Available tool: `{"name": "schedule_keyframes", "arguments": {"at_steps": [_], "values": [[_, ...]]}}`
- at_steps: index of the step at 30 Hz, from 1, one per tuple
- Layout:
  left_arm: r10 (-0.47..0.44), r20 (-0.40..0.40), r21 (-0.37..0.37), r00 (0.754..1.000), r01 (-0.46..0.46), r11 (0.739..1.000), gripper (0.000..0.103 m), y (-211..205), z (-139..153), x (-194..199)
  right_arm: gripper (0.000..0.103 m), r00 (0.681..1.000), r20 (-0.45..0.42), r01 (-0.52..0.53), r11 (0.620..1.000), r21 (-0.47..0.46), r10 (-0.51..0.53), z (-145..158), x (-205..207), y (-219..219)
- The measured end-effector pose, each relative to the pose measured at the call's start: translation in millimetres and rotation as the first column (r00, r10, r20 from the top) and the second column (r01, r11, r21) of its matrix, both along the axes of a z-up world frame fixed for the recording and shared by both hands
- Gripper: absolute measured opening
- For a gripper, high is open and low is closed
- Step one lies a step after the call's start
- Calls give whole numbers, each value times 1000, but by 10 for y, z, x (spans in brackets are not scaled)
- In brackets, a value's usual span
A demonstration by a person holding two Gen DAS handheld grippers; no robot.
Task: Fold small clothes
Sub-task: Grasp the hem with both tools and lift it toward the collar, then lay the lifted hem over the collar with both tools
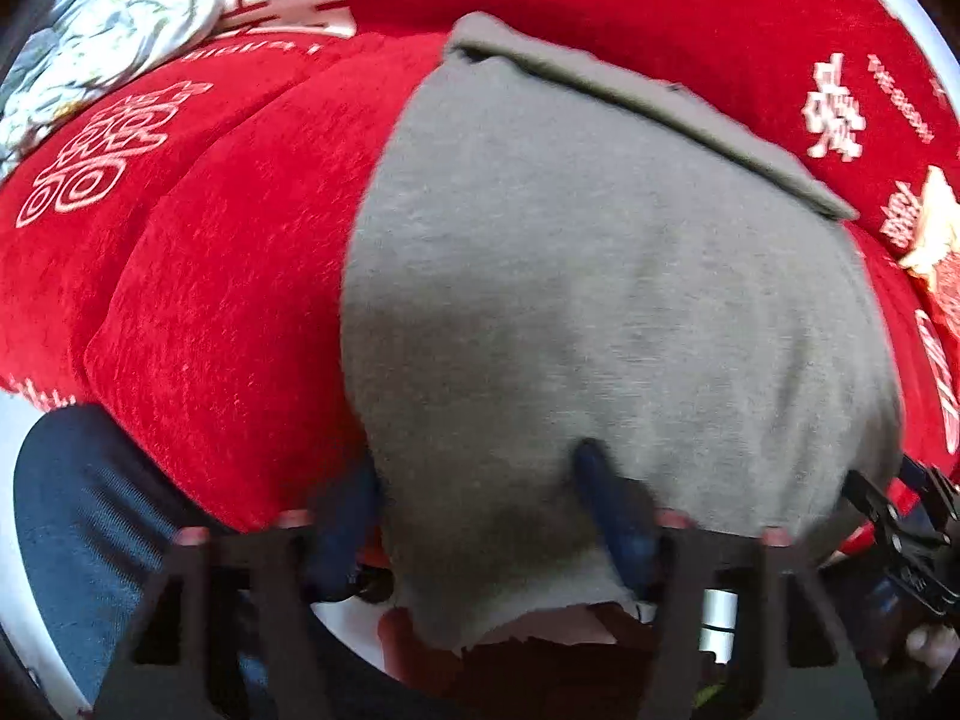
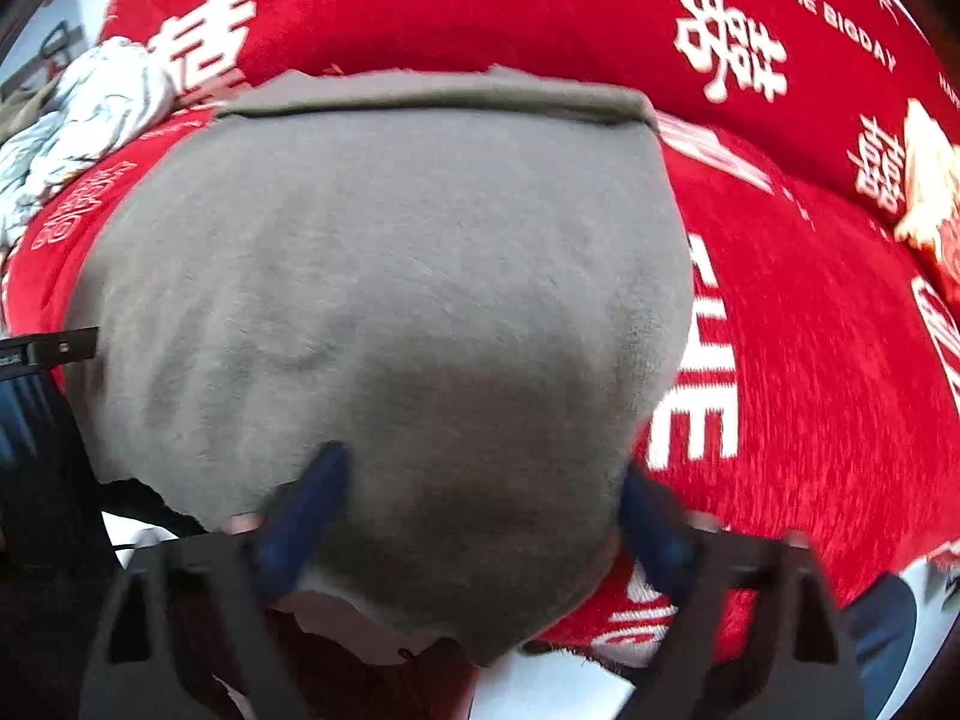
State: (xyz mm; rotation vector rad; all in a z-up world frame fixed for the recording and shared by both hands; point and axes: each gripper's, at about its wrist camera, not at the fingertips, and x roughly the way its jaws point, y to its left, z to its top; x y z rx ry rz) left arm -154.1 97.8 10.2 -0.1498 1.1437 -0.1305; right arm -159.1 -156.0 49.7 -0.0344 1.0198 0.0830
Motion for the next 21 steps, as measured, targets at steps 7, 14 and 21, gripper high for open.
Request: {"name": "schedule_keyframes", "arguments": {"at_steps": [7,14,21], "values": [[-69,83,-39,994,72,997,11,-114,349,120,14,998,26,46,932,359,-60,207,69,-464],[-71,179,-65,981,83,994,11,-234,702,879,14,979,163,53,927,371,-121,555,609,-645],[-37,80,-140,996,48,989,12,-73,416,1347,18,990,74,94,942,322,-124,281,1134,-611]]}}
